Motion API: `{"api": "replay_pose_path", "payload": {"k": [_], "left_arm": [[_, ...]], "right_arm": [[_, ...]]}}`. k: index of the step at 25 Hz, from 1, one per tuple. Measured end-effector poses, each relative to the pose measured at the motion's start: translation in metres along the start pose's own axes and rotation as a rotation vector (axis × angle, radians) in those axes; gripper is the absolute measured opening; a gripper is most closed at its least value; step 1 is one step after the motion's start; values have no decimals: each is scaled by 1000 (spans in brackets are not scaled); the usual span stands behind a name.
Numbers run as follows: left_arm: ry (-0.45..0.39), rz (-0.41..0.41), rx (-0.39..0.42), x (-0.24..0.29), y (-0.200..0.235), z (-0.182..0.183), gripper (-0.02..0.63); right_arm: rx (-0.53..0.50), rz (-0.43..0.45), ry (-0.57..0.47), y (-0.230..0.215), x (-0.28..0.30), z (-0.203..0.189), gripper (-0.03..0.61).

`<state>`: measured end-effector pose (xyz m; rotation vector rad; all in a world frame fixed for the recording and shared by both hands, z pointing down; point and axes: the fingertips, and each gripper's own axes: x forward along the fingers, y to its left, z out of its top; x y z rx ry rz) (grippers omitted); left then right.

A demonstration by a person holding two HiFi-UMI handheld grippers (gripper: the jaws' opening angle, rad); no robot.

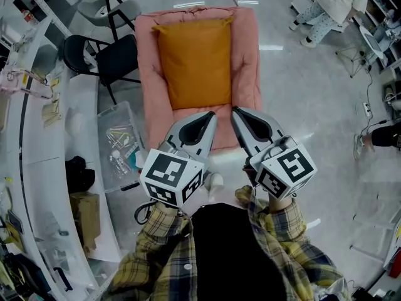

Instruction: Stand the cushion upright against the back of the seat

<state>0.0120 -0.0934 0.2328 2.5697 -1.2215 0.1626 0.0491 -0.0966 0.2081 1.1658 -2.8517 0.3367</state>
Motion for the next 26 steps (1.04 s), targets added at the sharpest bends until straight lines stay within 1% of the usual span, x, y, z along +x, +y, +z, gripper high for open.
{"api": "replay_pose_path", "payload": {"k": [9,13,16,18,22,26], "left_arm": [[-9,7,8,-4,3,4,4],[-14,0,-6,-5,4,5,4],[-9,-7,23,-2,4,10,4],[-3,-26,38,1,4,13,4],[16,-71,24,8,6,12,5],[-5,-90,26,14,16,19,5]], "right_arm": [[-9,-5,9,1,3,-1,17],[-10,-1,11,0,2,-2,17],[-10,4,15,-1,1,0,17],[-12,8,20,-3,1,0,17],[-14,9,24,-7,-1,0,17],[-23,-4,18,-16,-2,2,17]]}}
